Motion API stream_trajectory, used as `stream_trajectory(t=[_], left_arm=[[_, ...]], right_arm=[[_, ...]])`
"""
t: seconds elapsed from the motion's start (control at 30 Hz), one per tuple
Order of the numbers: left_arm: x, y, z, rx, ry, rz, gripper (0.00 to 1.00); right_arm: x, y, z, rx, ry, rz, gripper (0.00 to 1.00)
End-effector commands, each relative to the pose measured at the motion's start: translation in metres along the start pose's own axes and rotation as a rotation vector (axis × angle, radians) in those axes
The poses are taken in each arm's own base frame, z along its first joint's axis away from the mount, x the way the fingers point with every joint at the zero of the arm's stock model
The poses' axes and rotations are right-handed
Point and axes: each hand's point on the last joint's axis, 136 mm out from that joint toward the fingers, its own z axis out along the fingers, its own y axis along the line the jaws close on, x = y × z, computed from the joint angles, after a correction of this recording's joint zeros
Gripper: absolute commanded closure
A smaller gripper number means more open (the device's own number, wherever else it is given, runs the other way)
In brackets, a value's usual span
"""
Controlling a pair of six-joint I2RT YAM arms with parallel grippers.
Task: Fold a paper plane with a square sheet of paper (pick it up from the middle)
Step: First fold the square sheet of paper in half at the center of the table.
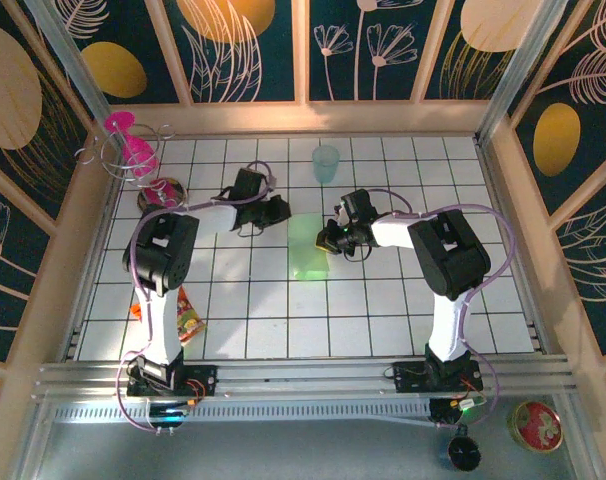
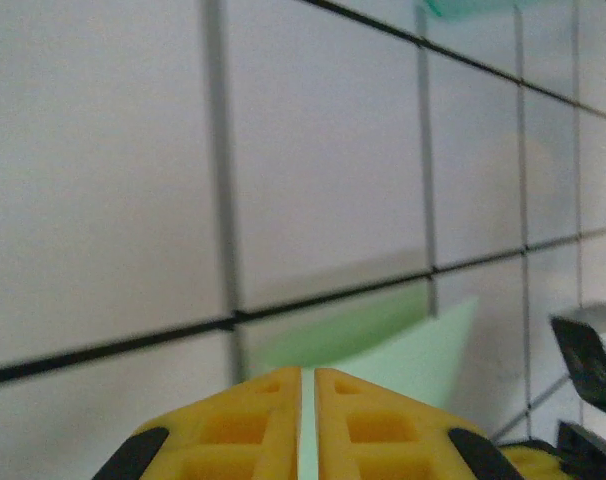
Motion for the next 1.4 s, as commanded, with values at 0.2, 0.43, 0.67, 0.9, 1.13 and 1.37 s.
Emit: stream_trajectory(t=[0.2,0.43,0.67,0.9,1.13,1.37], left_arm=[[0.019,-0.011,0.025,0.050,0.050,-0.041,0.88],[0.007,0.030,0.026,-0.041,0.021,-0.083,0.89],[-0.015,0.073,0.020,-0.134,-0.015,-0.115,0.89],[-0.040,0.079,0.006,-0.240,-0.013,-0.086,0.89],[-0.041,0.017,-0.029,-0.163,-0.048,-0.036,0.88],[0.047,-0.025,-0.025,-0.006,0.082,-0.085,0.89]], right_arm=[[0.072,-0.126,0.016,0.422,0.185,0.164,0.92],[0.072,-0.130,0.014,0.441,0.177,0.162,0.93],[0.073,-0.134,0.014,0.451,0.178,0.165,0.93],[0.073,-0.134,0.013,0.451,0.172,0.165,0.93],[0.073,-0.133,0.013,0.447,0.170,0.165,0.93],[0.075,-0.134,0.014,0.444,0.176,0.166,0.93]])
